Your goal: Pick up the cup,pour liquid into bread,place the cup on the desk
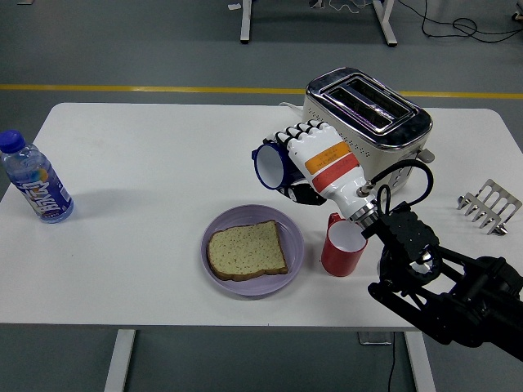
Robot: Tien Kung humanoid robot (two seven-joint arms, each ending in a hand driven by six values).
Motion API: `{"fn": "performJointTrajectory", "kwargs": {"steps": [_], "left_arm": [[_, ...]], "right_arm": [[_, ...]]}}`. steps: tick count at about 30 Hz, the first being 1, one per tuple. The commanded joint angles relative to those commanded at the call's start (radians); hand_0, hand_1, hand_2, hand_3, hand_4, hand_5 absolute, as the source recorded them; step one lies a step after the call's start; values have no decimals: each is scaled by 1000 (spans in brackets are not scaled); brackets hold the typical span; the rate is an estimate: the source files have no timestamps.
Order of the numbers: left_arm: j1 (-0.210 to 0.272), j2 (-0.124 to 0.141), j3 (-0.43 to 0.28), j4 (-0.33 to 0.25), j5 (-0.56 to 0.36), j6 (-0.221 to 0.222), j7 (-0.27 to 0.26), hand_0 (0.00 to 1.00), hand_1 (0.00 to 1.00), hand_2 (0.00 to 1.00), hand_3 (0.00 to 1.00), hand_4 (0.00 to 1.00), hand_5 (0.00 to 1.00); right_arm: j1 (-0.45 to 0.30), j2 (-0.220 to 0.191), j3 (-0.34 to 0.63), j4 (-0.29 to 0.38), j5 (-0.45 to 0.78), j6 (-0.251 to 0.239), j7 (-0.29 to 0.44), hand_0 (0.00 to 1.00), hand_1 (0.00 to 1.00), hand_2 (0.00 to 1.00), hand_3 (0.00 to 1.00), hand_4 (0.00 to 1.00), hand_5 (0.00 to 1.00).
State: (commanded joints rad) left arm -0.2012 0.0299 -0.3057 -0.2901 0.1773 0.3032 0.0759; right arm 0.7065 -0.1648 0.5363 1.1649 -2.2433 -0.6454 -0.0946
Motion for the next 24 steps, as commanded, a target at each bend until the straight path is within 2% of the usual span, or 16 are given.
{"fn": "performJointTrajectory", "kwargs": {"steps": [2, 3, 10, 14, 18, 24], "left_arm": [[0, 0, -1, 0, 1, 0, 0, 684, 691, 696, 549, 255, 998], [0, 0, 0, 0, 1, 0, 0, 685, 691, 697, 549, 255, 998], [1, -1, -3, 0, 5, 0, 2, 685, 692, 696, 550, 255, 998], [2, -1, -5, 0, 8, 0, 3, 685, 692, 696, 550, 255, 998], [1, -1, -6, 0, 11, 0, 4, 685, 691, 697, 550, 255, 998], [2, -1, -10, 1, 17, 0, 6, 684, 692, 696, 549, 255, 998]], "right_arm": [[-4, -2, 5, 12, 54, 0, 17, 349, 284, 424, 447, 761, 2], [-6, -3, 7, 16, 77, 0, 24, 386, 291, 427, 449, 755, 2], [-24, -12, 21, 50, 270, 0, 84, 394, 292, 429, 450, 753, 2], [-34, -18, 32, 82, 411, 0, 134, 394, 292, 429, 450, 753, 2], [-49, -33, 50, 138, 583, 0, 216, 402, 293, 430, 450, 750, 2], [-72, -57, 95, 208, 830, 88, 236, 410, 295, 433, 453, 745, 2]]}}
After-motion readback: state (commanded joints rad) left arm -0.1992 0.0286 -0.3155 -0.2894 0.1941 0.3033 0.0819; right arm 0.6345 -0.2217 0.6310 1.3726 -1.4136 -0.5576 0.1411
